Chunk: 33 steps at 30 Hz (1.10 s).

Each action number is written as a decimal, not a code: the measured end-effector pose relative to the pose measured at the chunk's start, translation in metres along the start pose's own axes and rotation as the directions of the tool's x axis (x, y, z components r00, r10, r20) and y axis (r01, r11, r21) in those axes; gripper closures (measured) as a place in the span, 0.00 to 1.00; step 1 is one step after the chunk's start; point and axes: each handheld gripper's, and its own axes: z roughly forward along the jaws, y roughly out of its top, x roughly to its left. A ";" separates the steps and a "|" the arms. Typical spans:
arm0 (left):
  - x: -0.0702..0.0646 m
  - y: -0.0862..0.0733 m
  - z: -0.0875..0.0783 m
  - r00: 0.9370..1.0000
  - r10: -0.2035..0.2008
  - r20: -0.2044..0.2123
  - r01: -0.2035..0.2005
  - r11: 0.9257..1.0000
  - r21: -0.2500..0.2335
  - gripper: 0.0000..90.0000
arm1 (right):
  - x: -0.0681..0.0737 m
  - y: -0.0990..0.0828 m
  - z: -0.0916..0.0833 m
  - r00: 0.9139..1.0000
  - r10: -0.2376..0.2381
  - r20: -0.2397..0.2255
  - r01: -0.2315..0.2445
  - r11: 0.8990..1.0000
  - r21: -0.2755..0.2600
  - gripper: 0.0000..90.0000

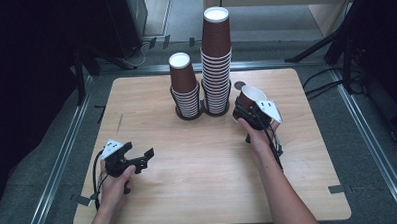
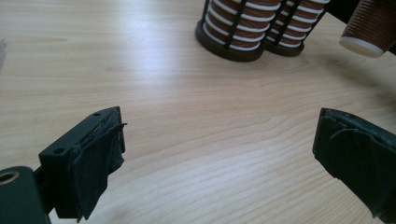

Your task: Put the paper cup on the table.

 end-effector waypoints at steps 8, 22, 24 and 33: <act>0.018 -0.012 -0.013 0.999 -0.024 -0.043 0.025 1.000 0.013 0.03 | -0.012 0.004 0.019 0.992 -0.107 0.061 0.106 0.994 0.009 0.12; 0.036 -0.025 -0.026 0.995 -0.046 -0.085 0.048 0.999 0.021 0.03 | -0.049 -0.001 0.032 0.949 -0.227 0.216 0.223 0.974 0.045 0.12; 0.037 -0.026 -0.025 0.996 -0.043 -0.084 0.046 0.999 0.029 0.03 | -0.049 -0.002 0.031 0.943 -0.250 0.218 0.244 0.968 0.052 0.12; 0.039 -0.028 -0.023 0.995 -0.068 -0.069 0.070 0.997 0.023 0.03 | -0.049 -0.008 0.028 0.936 -0.287 0.202 0.283 0.958 0.051 0.11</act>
